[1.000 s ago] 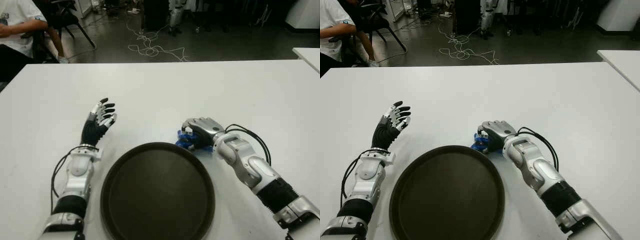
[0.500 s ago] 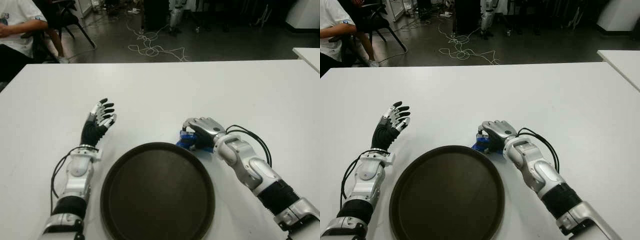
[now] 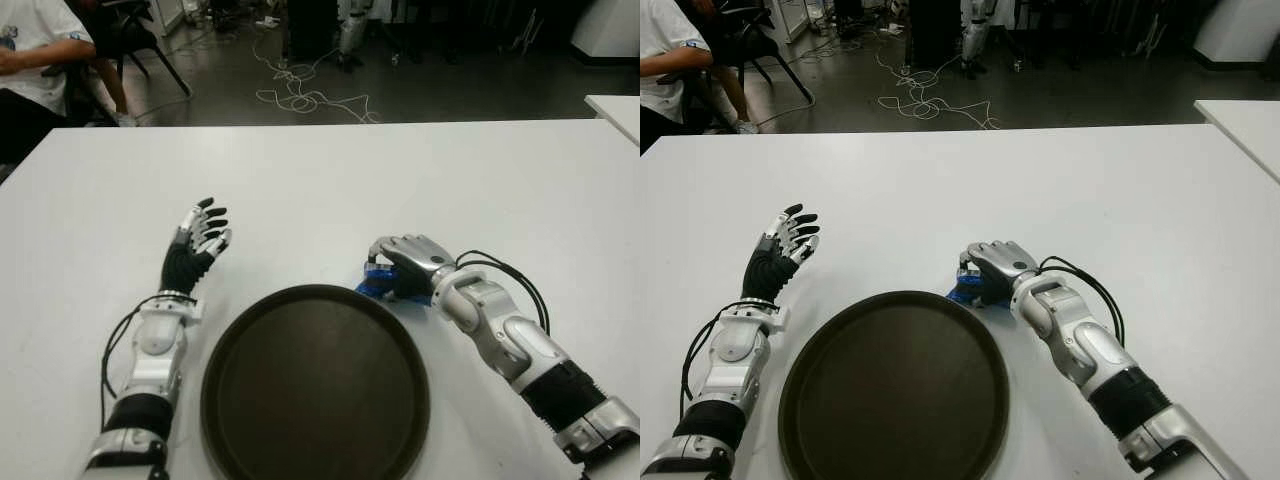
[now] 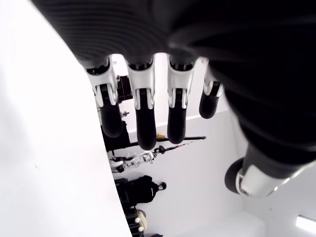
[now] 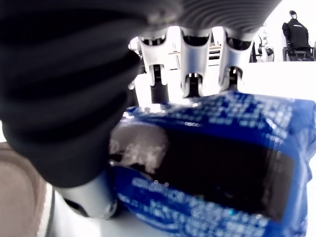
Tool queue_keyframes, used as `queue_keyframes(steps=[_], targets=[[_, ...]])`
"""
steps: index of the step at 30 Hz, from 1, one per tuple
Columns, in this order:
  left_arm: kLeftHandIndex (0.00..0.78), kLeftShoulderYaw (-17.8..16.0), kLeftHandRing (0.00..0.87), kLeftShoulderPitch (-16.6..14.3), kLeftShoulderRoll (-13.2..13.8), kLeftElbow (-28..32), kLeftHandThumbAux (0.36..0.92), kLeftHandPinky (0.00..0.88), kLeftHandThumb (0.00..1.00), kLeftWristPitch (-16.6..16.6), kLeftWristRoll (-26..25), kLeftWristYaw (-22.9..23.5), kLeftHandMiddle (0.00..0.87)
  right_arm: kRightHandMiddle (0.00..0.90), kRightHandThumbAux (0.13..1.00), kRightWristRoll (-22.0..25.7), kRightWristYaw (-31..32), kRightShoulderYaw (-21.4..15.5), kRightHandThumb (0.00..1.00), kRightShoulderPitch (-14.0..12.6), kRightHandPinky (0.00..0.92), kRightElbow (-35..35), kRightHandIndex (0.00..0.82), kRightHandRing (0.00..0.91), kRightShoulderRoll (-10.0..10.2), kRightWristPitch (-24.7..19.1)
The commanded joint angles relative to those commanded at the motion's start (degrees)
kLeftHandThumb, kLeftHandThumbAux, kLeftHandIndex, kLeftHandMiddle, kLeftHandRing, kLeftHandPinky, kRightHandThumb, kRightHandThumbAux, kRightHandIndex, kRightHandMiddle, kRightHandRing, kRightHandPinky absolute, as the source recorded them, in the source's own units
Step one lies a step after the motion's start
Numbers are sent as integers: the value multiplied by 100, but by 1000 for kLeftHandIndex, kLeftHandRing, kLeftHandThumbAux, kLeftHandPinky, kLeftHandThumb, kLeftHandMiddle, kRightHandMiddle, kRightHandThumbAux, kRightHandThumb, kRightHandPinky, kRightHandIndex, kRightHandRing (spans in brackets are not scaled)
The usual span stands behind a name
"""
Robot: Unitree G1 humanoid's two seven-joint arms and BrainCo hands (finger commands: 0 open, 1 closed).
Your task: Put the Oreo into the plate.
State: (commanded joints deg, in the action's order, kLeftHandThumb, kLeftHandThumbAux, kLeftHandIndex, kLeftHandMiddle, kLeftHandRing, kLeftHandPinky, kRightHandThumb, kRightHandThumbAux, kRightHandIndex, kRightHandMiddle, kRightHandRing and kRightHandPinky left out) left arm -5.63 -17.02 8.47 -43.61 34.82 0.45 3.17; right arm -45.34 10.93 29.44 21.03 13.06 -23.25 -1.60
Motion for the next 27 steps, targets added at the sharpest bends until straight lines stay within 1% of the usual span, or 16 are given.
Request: queue_keyframes(steps=[4, 6, 10, 16, 20, 22, 27], targets=[[121, -2, 213, 13, -5, 15, 617, 178, 70, 17, -25, 32, 223, 732, 877, 7, 53, -34, 182, 2, 713, -13, 548, 739, 12, -20], [121, -4, 213, 13, -8, 19, 622, 178, 67, 19, -46, 60, 222, 737, 877, 9, 76, -45, 180, 4, 719, -9, 551, 743, 22, -33], [119, -8, 209, -3, -4, -5, 628, 178, 55, 21, -84, 128, 215, 745, 874, 12, 94, -64, 182, 8, 725, 12, 566, 750, 43, -45], [109, -19, 198, -19, -6, -29, 626, 162, 50, 11, -121, 196, 212, 750, 872, -6, 62, -88, 197, 13, 739, 39, 563, 756, 63, -49], [106, -16, 199, -14, -17, -3, 633, 167, 52, 1, -108, 171, 214, 756, 877, -38, -37, -123, 190, 13, 745, 43, 574, 761, 78, -76], [109, -14, 206, -16, -18, -9, 629, 178, 60, 10, -101, 161, 217, 763, 882, -37, -114, -155, 201, 10, 750, 36, 585, 766, 86, -76], [110, -16, 202, -22, -18, -24, 613, 162, 65, 11, -109, 171, 211, 762, 879, 3, -286, -234, 223, 9, 751, 35, 600, 764, 101, -54]])
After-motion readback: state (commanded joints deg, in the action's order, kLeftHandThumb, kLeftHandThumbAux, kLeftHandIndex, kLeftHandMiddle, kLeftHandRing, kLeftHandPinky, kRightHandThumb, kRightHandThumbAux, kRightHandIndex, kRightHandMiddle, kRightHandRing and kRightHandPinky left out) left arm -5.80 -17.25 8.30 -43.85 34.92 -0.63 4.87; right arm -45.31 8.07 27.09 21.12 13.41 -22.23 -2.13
